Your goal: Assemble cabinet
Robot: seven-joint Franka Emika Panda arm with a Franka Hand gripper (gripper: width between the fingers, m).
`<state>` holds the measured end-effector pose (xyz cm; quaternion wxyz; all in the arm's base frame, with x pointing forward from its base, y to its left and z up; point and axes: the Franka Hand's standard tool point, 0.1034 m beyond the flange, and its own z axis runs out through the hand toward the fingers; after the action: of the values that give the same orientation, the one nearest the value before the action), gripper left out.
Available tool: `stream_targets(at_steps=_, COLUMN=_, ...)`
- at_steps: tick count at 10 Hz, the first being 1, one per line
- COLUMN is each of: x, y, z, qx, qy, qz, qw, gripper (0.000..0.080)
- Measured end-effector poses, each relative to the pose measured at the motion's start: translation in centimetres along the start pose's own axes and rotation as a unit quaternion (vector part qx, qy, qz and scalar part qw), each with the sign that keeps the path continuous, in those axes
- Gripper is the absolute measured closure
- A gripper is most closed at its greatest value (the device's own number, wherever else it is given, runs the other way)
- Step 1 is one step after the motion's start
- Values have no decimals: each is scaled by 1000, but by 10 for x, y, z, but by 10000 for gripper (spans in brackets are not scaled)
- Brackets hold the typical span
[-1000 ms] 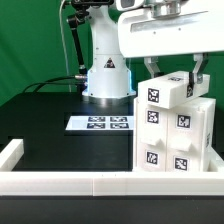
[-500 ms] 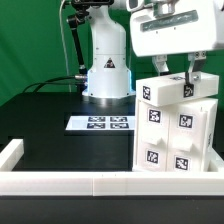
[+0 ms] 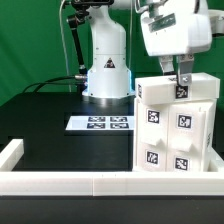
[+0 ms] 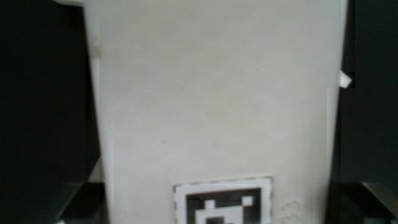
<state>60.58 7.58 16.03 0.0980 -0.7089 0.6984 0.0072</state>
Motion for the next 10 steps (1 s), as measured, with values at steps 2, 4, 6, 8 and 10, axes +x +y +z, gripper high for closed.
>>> stream_targets(at_steps=2, x=-2, y=0, z=0, qx=1, qy=-2, qz=64, qw=998, gripper=242)
stream_targets(at_steps=4, x=-4, y=-1, z=0, qx=3, qy=-9, qz=116, qw=993, gripper=242)
stream_targets(at_steps=6, x=-3, y=-2, z=-1, qx=4, qy=-11, qz=152, qw=988, gripper=242)
stream_targets(at_steps=8, x=-4, y=-3, z=-1, qx=6, qy=-15, qz=196, qw=980, gripper=242)
stream_targets(at_steps=10, x=-6, y=-5, z=-5, qx=11, qy=-25, qz=178, qw=984, gripper=34)
